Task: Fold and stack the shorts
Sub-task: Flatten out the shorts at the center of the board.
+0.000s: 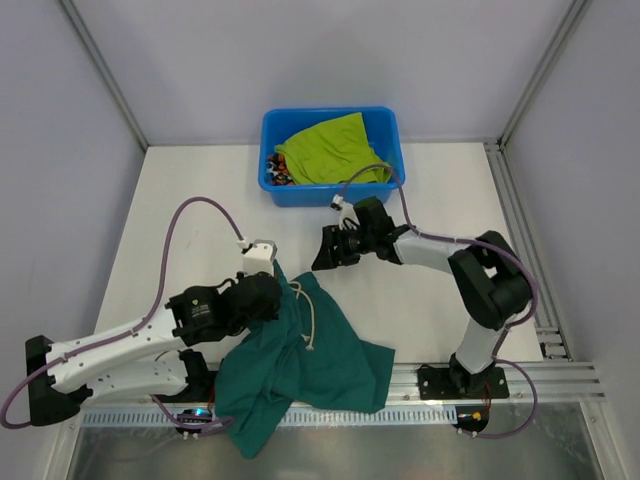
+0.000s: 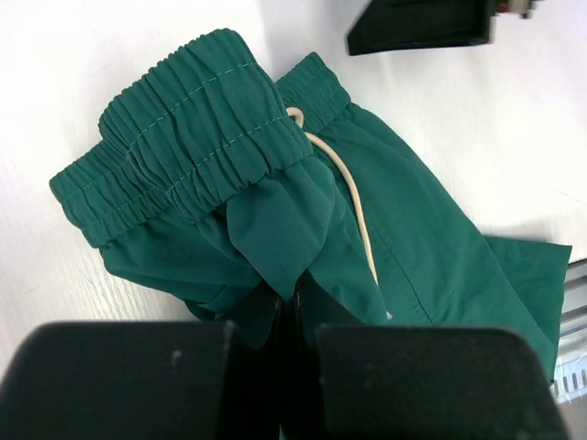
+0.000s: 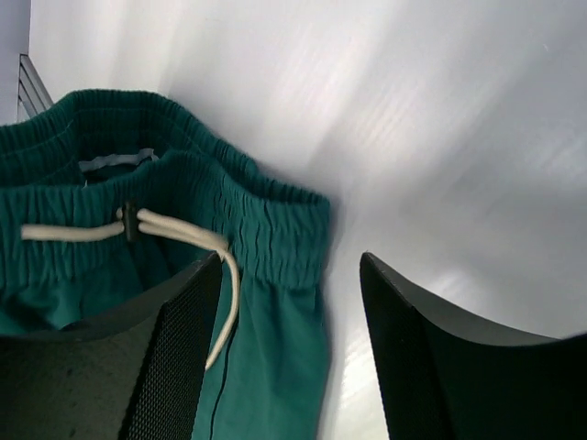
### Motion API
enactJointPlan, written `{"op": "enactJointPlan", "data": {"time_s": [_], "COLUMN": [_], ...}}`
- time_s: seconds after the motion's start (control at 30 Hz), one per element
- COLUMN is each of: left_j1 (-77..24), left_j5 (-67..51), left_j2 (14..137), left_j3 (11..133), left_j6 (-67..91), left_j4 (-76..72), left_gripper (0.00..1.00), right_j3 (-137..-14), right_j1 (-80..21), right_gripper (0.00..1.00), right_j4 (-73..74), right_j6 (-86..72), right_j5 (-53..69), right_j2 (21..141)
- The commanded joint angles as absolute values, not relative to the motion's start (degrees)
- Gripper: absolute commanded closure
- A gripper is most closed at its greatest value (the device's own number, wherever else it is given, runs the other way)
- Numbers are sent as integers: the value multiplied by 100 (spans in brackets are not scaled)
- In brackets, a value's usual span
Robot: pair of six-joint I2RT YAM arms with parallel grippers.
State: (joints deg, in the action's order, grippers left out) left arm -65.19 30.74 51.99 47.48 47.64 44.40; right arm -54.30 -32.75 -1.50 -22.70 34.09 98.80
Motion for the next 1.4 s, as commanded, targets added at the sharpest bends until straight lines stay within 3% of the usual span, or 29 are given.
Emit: {"op": "enactJointPlan", "data": {"time_s": [0.0, 0.4, 0.53, 0.63, 0.8, 0.87, 1.0, 1.2, 1.37], "left_j1": [-6469, -6258, -6249, -6249, -6240, -6240, -6240, -6240, -6240], "left_j5": [3085, 2997, 2988, 3084, 3796, 4085, 3789, 2369, 1363], "left_j2": [5142, 5124, 5080, 5002, 4896, 4738, 4272, 3832, 3507], "left_j3": [4755, 4755, 4755, 4781, 5553, 6177, 6846, 7312, 7251], "left_j6": [4825, 4650, 4658, 4667, 4133, 3860, 3095, 2488, 2540], "left_j4": [4245, 4157, 4157, 4210, 4719, 4913, 4528, 4122, 3982], "left_gripper": [100, 100, 100, 100, 100, 100, 100, 100, 100], "right_j3": [-5949, -6293, -6285, -6188, -6345, -6556, -7056, -7786, -7603], "right_j1": [-3410, -3788, -3832, -3832, -3770, -3762, -3762, -3770, -3762], "right_gripper": [35, 45, 60, 95, 96, 96, 96, 96, 96], "right_j4": [-518, -483, -641, -590, 1333, 2055, 2689, 3506, 3656], "right_j6": [-2100, -2153, -2302, -2268, -1890, -1715, -1495, -1081, -1081], "right_j5": [3524, 3516, 3709, 3569, 1392, 550, -391, -625, 316], "right_j2": [10422, 11214, 11276, 11058, 9522, 8362, 6612, 5187, 4273]}}
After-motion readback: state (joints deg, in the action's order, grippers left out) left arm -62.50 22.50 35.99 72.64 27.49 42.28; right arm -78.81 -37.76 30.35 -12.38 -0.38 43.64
